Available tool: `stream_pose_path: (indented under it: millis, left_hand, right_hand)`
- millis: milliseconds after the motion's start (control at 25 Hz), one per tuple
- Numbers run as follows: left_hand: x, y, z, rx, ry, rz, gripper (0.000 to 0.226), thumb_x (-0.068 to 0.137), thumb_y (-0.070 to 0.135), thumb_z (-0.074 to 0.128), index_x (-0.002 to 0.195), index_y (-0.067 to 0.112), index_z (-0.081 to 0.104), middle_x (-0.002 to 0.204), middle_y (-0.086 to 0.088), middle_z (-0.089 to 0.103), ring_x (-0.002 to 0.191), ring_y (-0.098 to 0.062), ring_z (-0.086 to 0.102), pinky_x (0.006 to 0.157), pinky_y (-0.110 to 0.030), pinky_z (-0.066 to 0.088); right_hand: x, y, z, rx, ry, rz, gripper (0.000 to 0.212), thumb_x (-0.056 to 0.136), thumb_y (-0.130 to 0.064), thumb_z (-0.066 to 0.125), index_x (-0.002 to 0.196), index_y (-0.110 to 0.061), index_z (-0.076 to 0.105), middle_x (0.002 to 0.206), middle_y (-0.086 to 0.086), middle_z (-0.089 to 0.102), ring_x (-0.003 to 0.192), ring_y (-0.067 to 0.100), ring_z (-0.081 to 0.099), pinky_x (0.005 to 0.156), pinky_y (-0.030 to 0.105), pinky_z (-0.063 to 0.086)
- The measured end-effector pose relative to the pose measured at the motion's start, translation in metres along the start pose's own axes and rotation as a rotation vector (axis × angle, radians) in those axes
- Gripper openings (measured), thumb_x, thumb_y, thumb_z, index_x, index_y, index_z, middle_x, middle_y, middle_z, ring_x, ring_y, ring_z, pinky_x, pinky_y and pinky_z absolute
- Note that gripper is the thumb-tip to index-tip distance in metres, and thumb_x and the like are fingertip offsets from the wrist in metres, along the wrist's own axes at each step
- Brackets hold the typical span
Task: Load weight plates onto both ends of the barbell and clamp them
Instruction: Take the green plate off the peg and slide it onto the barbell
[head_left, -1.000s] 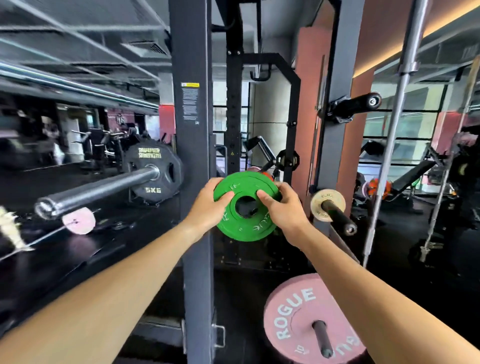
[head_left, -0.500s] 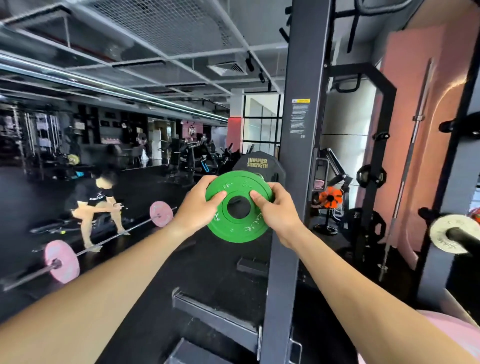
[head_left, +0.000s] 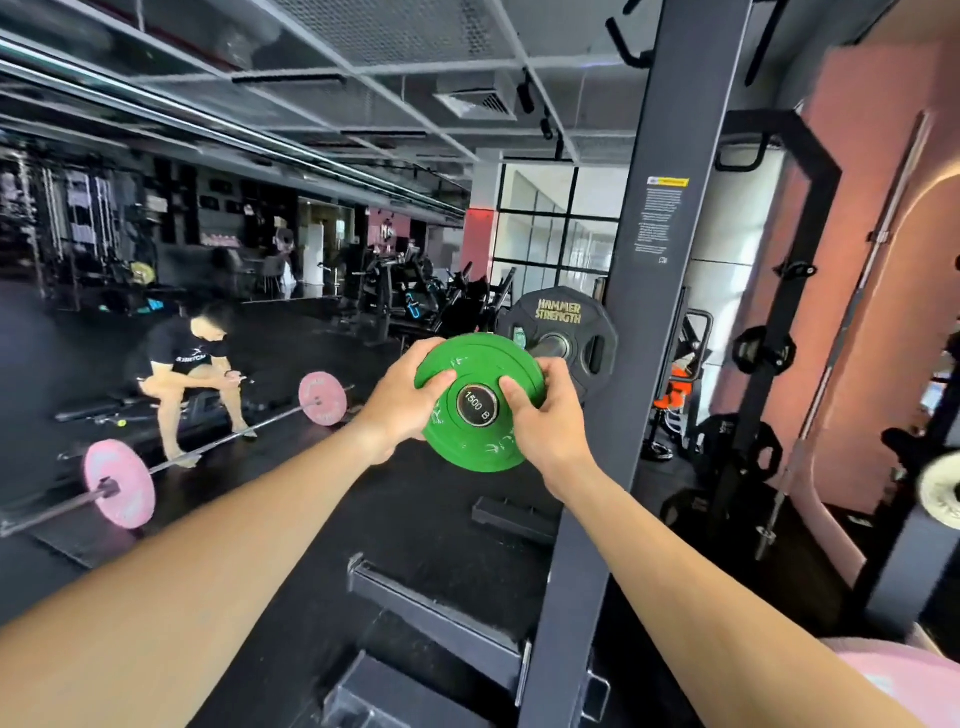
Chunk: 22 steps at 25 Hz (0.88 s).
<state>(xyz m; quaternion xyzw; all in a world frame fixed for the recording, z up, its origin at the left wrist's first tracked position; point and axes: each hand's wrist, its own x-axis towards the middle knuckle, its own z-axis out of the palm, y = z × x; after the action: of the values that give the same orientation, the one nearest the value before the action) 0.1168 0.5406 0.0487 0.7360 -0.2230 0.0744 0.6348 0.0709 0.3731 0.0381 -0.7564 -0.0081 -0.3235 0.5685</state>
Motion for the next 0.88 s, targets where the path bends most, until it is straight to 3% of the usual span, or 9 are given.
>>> stream_pose_path:
  millis: [240, 360, 440, 520, 600, 720, 800, 880]
  left_hand:
    - [0.054, -0.004, 0.014, 0.056, -0.110, -0.071, 0.031, 0.101, 0.026, 0.058, 0.129, 0.039, 0.052, 0.118, 0.004, 0.067, 0.100, -0.021, 0.070, 0.068, -0.046, 0.063]
    - [0.084, -0.009, 0.024, 0.081, -0.112, -0.088, 0.035, 0.098, 0.029, 0.064, 0.131, 0.037, 0.057, 0.117, 0.001, 0.069, 0.094, -0.019, 0.071, 0.057, -0.034, 0.060]
    - [0.101, -0.013, 0.032, 0.115, -0.066, -0.087, 0.034, 0.095, 0.030, 0.068, 0.129, 0.031, 0.060, 0.114, 0.002, 0.064, 0.087, -0.009, 0.064, 0.046, -0.022, 0.053]
    - [0.118, -0.020, 0.040, 0.105, -0.015, -0.129, 0.039, 0.090, 0.033, 0.075, 0.123, 0.026, 0.058, 0.107, 0.004, 0.056, 0.082, -0.005, 0.059, 0.041, -0.017, 0.047]
    - [0.141, -0.028, 0.049, 0.077, 0.003, -0.175, 0.049, 0.085, 0.034, 0.080, 0.122, 0.021, 0.051, 0.103, 0.004, 0.054, 0.082, -0.009, 0.059, 0.046, -0.020, 0.048]
    - [0.182, -0.043, 0.065, 0.105, 0.041, -0.181, 0.053, 0.077, 0.038, 0.086, 0.111, 0.017, 0.052, 0.112, -0.004, 0.055, 0.091, -0.015, 0.060, 0.055, -0.022, 0.050]
    - [0.210, -0.056, 0.077, 0.091, 0.034, -0.170, 0.041, 0.076, 0.038, 0.087, 0.091, 0.015, 0.057, 0.103, -0.004, 0.058, 0.084, -0.013, 0.060, 0.051, -0.020, 0.051]
    - [0.245, -0.069, 0.093, 0.069, 0.004, -0.188, 0.035, 0.079, 0.034, 0.085, 0.079, 0.015, 0.056, 0.092, -0.005, 0.061, 0.082, -0.015, 0.061, 0.054, -0.022, 0.052]
  right_hand:
    - [0.030, 0.017, -0.010, -0.088, -0.050, 0.017, 0.022, 0.101, -0.017, 0.055, 0.119, -0.021, 0.043, 0.115, 0.003, 0.062, 0.106, 0.022, 0.059, 0.092, 0.038, 0.050]
    - [0.057, 0.037, -0.016, -0.207, -0.103, 0.024, 0.031, 0.100, -0.016, 0.052, 0.123, -0.029, 0.035, 0.125, 0.009, 0.055, 0.119, 0.029, 0.052, 0.104, 0.048, 0.045]
    - [0.076, 0.053, -0.019, -0.273, -0.078, 0.026, 0.037, 0.099, -0.019, 0.055, 0.130, -0.025, 0.036, 0.125, 0.013, 0.052, 0.120, 0.034, 0.049, 0.105, 0.055, 0.042]
    - [0.091, 0.069, -0.023, -0.328, -0.028, 0.018, 0.041, 0.098, -0.026, 0.058, 0.135, -0.022, 0.039, 0.122, 0.016, 0.053, 0.119, 0.036, 0.046, 0.105, 0.054, 0.040]
    - [0.107, 0.081, -0.028, -0.379, 0.026, 0.019, 0.044, 0.097, -0.032, 0.060, 0.137, -0.024, 0.043, 0.119, 0.016, 0.053, 0.119, 0.034, 0.041, 0.101, 0.045, 0.038]
    - [0.139, 0.103, -0.035, -0.412, 0.091, -0.003, 0.044, 0.094, -0.036, 0.065, 0.133, -0.026, 0.049, 0.115, 0.013, 0.050, 0.110, 0.026, 0.044, 0.097, 0.042, 0.042]
    - [0.161, 0.114, -0.039, -0.390, 0.104, -0.031, 0.044, 0.093, -0.033, 0.067, 0.133, -0.027, 0.049, 0.115, 0.012, 0.048, 0.089, 0.011, 0.049, 0.095, 0.039, 0.048]
    - [0.190, 0.126, -0.042, -0.413, 0.149, -0.049, 0.046, 0.092, -0.030, 0.069, 0.134, -0.027, 0.049, 0.115, 0.009, 0.046, 0.078, 0.010, 0.048, 0.089, 0.035, 0.050]
